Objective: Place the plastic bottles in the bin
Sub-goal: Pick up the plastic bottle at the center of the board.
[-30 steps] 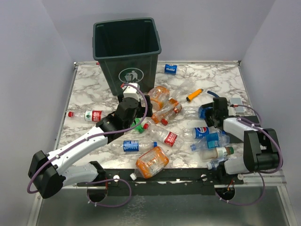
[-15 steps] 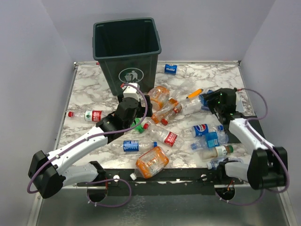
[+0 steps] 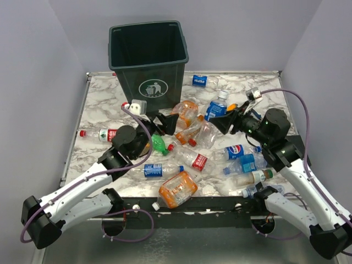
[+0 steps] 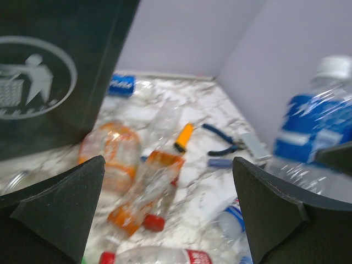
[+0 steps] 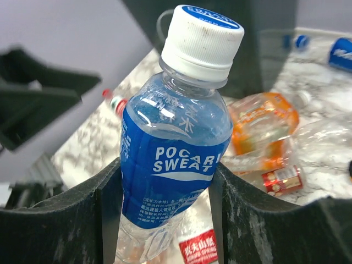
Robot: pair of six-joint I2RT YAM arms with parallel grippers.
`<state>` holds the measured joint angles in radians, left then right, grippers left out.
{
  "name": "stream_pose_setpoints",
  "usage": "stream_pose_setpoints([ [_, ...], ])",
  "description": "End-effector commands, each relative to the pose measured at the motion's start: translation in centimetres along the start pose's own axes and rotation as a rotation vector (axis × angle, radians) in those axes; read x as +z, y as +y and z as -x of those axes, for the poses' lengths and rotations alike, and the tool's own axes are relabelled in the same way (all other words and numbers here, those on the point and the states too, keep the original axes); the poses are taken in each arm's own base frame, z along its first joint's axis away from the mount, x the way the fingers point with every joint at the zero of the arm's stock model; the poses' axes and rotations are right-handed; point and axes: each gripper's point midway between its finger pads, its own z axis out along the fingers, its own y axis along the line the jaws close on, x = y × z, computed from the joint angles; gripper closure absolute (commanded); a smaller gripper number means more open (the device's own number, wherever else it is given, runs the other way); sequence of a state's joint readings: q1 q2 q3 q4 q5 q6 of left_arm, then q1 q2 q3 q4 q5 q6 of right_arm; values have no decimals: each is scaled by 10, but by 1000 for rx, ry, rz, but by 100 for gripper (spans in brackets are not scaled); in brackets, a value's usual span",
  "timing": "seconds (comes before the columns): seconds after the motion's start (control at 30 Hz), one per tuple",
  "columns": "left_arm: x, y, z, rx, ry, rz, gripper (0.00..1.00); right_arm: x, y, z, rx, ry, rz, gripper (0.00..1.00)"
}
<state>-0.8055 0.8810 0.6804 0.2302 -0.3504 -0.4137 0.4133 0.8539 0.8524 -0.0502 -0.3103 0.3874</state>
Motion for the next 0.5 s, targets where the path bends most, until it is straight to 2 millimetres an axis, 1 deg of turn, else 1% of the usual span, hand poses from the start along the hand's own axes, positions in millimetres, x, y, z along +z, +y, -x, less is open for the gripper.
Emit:
stream_pose_setpoints([
  [0.0,-7,-74,62,40,-127,-330,1,-16,34,-33,-145,136,190,55],
  [0.03,-6,-81,65,69,-118,-358,1,-20,41,-36,-159,145,227,55],
  [0.07,-4,-85,61,92,-96,-377,1,-23,47,-39,-172,152,264,55],
  [0.1,-2,-92,65,103,-91,-398,1,-27,53,-42,-182,159,297,55],
  [0.17,3,-105,59,110,-37,-455,1,-33,59,-46,-198,172,333,55],
  [0.2,7,-113,56,97,-1,-478,1,-35,59,-47,-201,177,338,55],
  [0.27,13,-129,44,58,96,-534,1,-38,61,-52,-207,197,356,55],
  [0.33,15,-147,38,13,159,-606,1,-40,63,-57,-206,219,372,55],
  [0.4,18,-159,39,-29,178,-649,1,-41,63,-59,-204,229,380,55],
  [0.47,24,-166,41,-54,188,-664,1,-42,64,-61,-204,233,390,55],
])
